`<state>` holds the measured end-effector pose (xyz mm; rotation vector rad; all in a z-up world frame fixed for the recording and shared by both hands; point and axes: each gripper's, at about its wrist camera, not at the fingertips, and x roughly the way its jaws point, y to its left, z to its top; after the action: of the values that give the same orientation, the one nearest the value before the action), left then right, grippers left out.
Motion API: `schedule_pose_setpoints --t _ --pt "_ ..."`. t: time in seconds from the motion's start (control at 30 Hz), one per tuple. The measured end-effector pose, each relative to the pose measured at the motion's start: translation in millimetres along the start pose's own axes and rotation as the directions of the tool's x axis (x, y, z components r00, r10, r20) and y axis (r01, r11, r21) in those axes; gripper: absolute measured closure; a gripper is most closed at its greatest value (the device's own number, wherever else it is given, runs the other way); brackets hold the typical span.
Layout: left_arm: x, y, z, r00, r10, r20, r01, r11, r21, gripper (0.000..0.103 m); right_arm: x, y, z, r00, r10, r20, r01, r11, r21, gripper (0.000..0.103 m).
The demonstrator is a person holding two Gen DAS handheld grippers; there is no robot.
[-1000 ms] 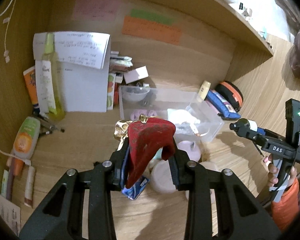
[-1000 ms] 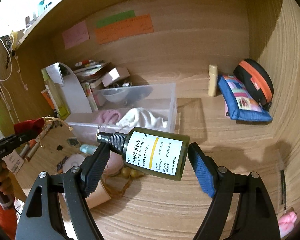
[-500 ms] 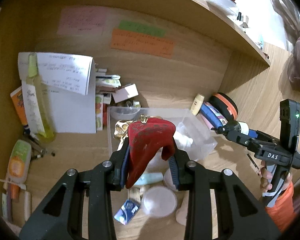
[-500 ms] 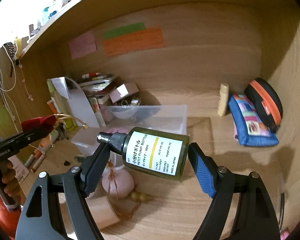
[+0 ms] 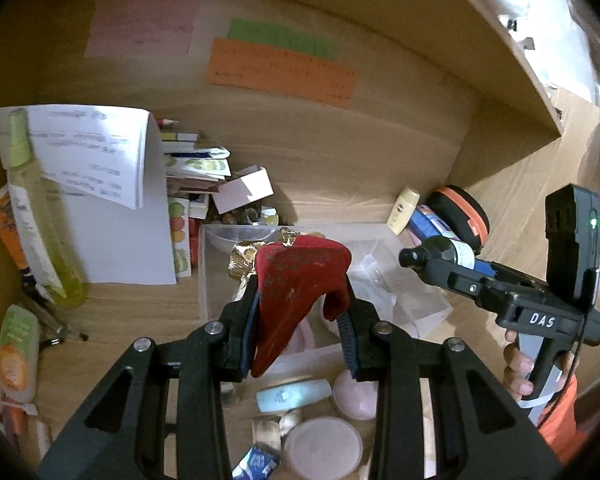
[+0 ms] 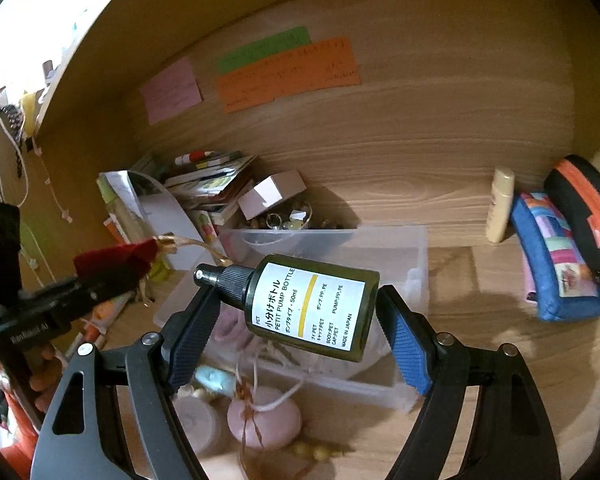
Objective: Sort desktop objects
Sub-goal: 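Carry the red pouch and green bottle over the clear box and release both inside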
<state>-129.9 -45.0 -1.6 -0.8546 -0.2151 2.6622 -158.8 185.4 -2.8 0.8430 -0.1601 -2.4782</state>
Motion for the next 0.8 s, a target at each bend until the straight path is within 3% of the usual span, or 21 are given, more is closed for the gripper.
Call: schedule_pose_setpoints --t 0.1,0.43,0.6,0.8 --pt "15.9 -0.9 1.8 1.0 -0.005 -0.03 0.005 1.0 -0.004 0.069 15.1 -5.6 0.8 0.998 0.059 -0.022 -0.058 0.997 0.05 0.025" --pt "64.0 -0.6 -6.1 0.994 0.007 -0.11 -0.006 1.0 0.009 0.069 60.0 -20.1 -15.5 0.993 -0.003 -0.118 0.009 0.999 0.05 0.025" --pt "82.7 1.6 -13.7 0.987 0.02 -0.159 -0.018 1.0 0.014 0.069 54.8 -7.3 -19.4 0.995 -0.055 -0.087 0.053 0.998 -0.028 0.025" --pt "83.3 1.0 -17.0 0.986 0.037 -0.161 -0.033 0.999 0.029 0.069 54.8 1.1 -21.9 0.993 -0.102 -0.066 0.097 0.992 -0.082 0.025"
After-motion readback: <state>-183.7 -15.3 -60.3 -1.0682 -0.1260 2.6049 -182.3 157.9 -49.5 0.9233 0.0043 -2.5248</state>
